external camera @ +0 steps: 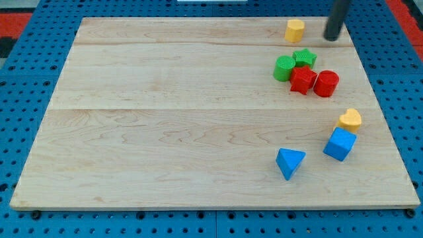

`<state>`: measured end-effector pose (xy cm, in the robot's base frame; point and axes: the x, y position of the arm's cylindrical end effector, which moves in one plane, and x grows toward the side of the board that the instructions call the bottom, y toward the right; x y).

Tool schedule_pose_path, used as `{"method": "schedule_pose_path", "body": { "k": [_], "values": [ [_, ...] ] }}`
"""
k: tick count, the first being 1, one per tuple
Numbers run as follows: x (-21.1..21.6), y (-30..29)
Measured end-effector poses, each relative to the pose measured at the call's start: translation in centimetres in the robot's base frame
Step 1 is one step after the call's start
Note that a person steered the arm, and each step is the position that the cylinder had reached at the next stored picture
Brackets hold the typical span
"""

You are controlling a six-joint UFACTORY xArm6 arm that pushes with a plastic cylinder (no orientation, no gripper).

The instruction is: Move the blue cube below the yellow hexagon

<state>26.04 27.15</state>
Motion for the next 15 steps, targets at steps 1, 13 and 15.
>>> {"method": "schedule_pose_path", "body": {
  "k": [1,13,15],
  "values": [
    [3.8,4.8],
    [17.1,-17.9],
    [12.5,-23.8]
  ]
}}
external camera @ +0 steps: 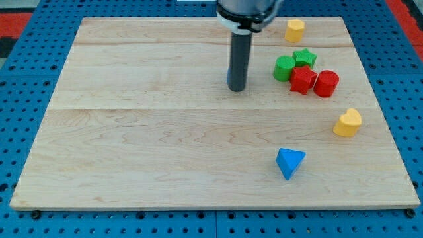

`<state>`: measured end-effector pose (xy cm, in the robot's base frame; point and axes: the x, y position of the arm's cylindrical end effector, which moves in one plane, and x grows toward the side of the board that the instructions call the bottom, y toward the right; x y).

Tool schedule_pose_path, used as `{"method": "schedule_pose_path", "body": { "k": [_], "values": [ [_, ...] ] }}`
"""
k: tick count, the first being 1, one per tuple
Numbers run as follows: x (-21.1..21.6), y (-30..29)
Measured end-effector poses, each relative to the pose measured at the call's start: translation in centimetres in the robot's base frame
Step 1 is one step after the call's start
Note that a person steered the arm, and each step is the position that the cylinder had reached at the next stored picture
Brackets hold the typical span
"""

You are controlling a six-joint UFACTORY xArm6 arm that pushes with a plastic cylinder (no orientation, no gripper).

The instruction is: Move the blue cube below the yellow hexagon

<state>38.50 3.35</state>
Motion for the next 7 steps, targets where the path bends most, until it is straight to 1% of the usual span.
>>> {"method": "schedule_pose_path", "body": {
  "k": [2,3,4,5,6,7],
  "values": [
    [-7.1,-0.7],
    [-8.5,-2.9],
    [-11.3,-1.2],
    [-11.0,0.6],
    [-8.0,0.2],
    [-6.9,1.2]
  ]
}}
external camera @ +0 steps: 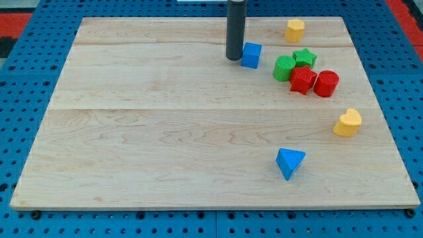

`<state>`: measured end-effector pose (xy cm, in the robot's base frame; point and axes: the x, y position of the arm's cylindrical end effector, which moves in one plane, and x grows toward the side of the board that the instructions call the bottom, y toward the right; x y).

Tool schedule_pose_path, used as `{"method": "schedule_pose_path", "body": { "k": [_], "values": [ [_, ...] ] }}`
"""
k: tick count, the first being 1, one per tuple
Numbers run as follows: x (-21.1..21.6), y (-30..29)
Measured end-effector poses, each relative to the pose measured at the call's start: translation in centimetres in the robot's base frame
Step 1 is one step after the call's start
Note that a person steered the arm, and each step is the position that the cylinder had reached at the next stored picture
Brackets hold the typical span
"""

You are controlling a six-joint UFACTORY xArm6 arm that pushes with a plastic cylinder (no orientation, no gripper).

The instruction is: Move the blue cube below the yellow hexagon

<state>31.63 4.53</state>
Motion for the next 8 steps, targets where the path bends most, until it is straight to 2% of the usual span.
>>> {"method": "schedule_pose_path", "body": {
  "k": [3,5,6,7,8],
  "values": [
    [2.2,3.0],
    [-1.9,4.5],
    [-4.0,7.0],
    [-3.7,9.4],
    [-0.6,10.3]
  ]
}}
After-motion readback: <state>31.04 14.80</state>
